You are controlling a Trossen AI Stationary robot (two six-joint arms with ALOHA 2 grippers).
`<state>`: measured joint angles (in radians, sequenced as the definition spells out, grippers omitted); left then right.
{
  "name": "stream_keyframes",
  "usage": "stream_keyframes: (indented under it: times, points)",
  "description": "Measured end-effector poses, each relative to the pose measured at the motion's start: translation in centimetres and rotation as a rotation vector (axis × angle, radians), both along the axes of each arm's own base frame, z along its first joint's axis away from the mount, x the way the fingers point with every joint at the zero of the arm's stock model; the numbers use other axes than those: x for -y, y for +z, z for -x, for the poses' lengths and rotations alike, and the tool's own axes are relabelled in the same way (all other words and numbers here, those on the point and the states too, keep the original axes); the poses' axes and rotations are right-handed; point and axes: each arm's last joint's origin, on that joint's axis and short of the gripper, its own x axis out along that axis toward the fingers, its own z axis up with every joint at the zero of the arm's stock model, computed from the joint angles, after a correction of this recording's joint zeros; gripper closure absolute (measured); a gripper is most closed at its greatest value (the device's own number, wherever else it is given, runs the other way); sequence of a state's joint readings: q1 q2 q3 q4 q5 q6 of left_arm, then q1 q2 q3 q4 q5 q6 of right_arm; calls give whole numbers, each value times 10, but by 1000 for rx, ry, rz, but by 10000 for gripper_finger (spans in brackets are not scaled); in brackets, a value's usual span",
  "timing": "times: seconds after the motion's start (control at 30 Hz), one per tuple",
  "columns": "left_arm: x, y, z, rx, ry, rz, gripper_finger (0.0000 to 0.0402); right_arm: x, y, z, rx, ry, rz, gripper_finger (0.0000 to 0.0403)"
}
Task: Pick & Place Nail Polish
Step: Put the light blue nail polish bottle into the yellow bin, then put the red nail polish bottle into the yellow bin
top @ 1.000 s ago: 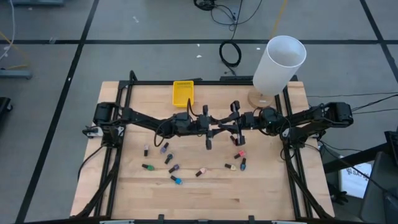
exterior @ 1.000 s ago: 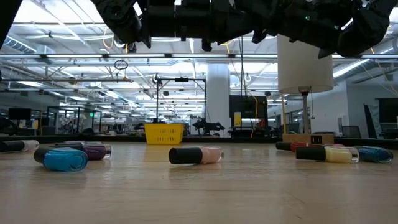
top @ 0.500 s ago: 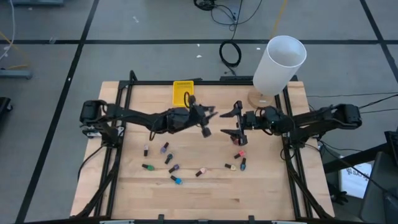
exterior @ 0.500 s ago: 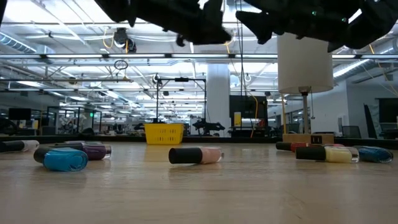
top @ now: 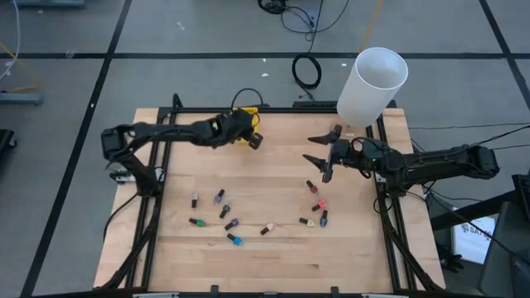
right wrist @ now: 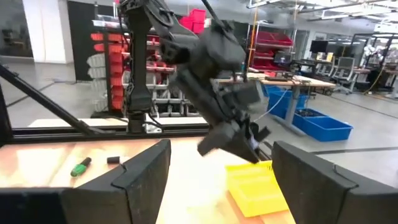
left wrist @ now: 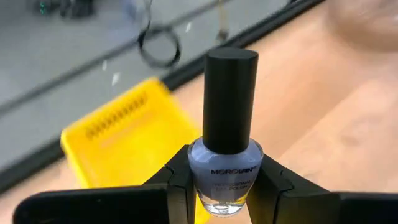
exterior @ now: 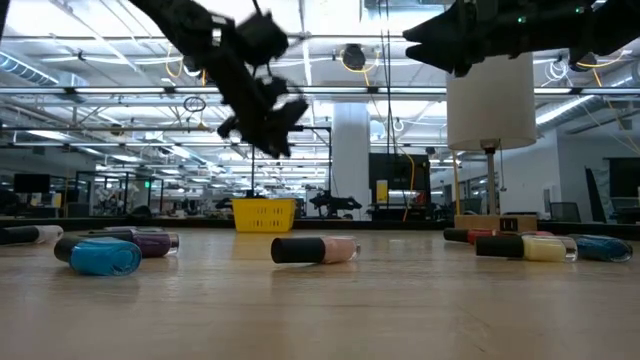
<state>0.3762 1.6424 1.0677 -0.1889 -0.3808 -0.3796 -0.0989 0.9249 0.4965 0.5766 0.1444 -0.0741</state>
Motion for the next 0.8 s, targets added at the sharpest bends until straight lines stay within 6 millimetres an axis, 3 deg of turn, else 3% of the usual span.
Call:
stream_keyframes:
  times: [0.23, 0.53, 0.8]
  points:
    - [-37, -38, 5, -15, 111, 156, 292, 0, -2, -2, -16, -12, 0, 138]
    - [-43, -52, 8, -57, 125, 199, 303, 1, -3, -2, -24, -12, -1, 138]
    - [-42, -53, 9, -77, 122, 206, 192, 1, -3, -2, -27, -12, -7, 138]
